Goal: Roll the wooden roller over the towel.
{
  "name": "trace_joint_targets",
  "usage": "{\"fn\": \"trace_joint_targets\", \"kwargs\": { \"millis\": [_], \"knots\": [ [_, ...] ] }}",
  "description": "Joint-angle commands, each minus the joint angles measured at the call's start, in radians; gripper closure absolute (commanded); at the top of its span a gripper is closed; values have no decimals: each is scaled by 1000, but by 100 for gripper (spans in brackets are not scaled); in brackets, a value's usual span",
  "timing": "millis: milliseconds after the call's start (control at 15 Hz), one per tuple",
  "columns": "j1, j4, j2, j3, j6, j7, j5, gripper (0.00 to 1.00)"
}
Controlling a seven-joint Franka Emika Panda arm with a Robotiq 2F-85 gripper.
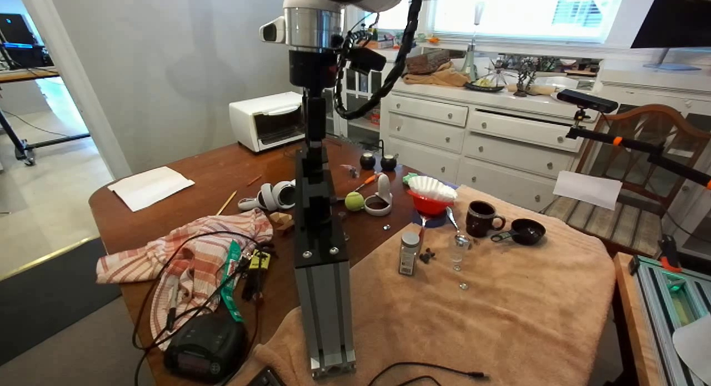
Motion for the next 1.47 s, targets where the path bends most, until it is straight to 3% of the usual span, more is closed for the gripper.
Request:
{"fn": "trace_joint_targets", "kwargs": {
  "millis": [0,267,667,1400],
  "knots": [
    [12,120,86,-10,41,54,-74,0],
    [24,217,150,-42,-12,146,-167,0],
    [-13,366,259,-30,-138,104,-142,0],
    [-24,557,398,-43,-166,13,-156,0]
  ]
}}
